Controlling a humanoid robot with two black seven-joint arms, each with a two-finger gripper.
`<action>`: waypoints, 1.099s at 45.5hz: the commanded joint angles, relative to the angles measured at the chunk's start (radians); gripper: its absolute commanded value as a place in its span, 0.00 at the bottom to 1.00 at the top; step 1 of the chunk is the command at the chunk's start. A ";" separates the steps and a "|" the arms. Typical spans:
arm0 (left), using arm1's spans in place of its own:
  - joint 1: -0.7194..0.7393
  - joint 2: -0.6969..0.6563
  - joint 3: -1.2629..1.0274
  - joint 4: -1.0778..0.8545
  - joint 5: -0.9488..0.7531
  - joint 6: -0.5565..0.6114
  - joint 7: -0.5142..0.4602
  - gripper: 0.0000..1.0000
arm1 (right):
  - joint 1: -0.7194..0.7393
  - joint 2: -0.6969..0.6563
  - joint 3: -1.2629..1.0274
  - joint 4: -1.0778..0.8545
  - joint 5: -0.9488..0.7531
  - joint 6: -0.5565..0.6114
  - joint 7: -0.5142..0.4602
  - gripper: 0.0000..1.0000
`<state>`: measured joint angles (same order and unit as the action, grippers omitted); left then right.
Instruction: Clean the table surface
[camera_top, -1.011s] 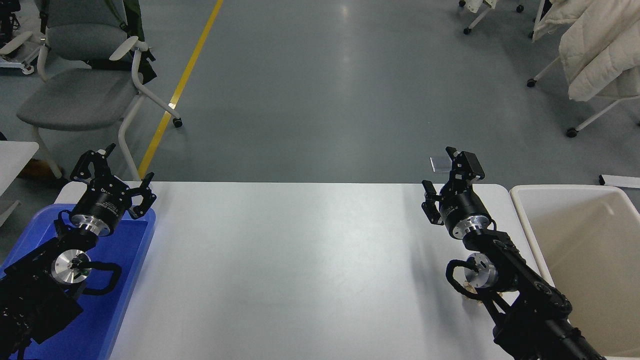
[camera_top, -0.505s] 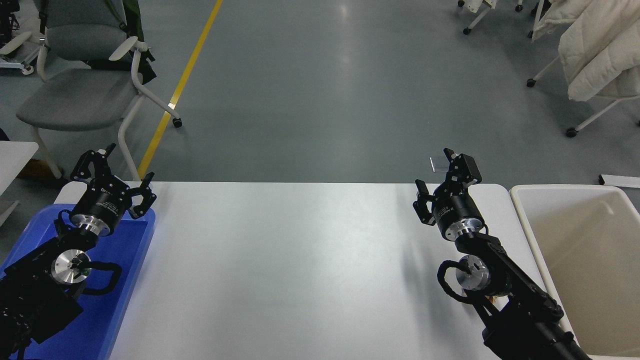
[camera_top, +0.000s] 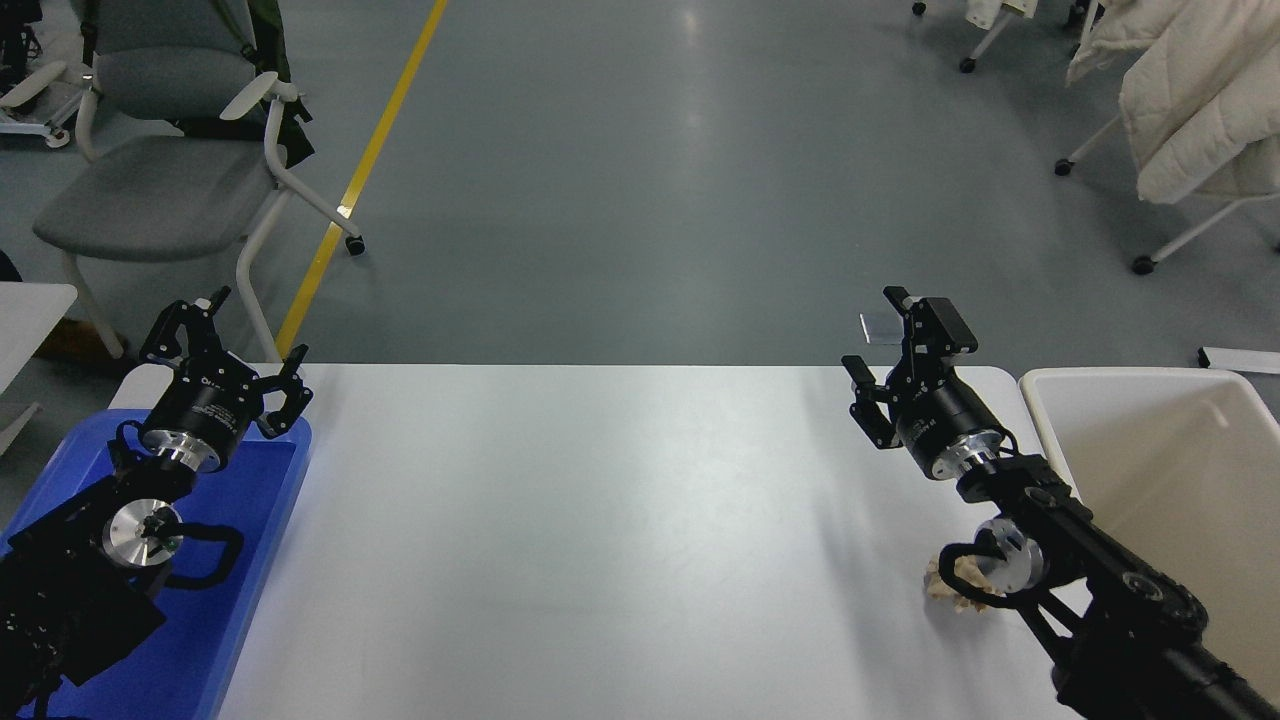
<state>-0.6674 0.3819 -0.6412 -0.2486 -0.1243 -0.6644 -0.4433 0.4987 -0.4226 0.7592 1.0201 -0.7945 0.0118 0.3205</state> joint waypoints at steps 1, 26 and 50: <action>0.000 0.000 0.000 0.000 0.000 0.000 0.000 1.00 | 0.075 -0.330 -0.329 0.158 -0.140 0.080 -0.081 1.00; 0.000 0.000 0.000 0.000 0.000 0.000 0.000 1.00 | 0.096 -0.611 -0.512 0.471 0.109 0.202 -0.584 1.00; 0.000 0.000 0.000 0.000 0.000 0.000 0.000 1.00 | 0.146 -0.424 -0.521 0.302 0.205 0.146 -0.607 1.00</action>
<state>-0.6673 0.3820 -0.6412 -0.2485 -0.1243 -0.6643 -0.4432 0.6288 -0.9118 0.2462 1.4015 -0.6184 0.1657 -0.2721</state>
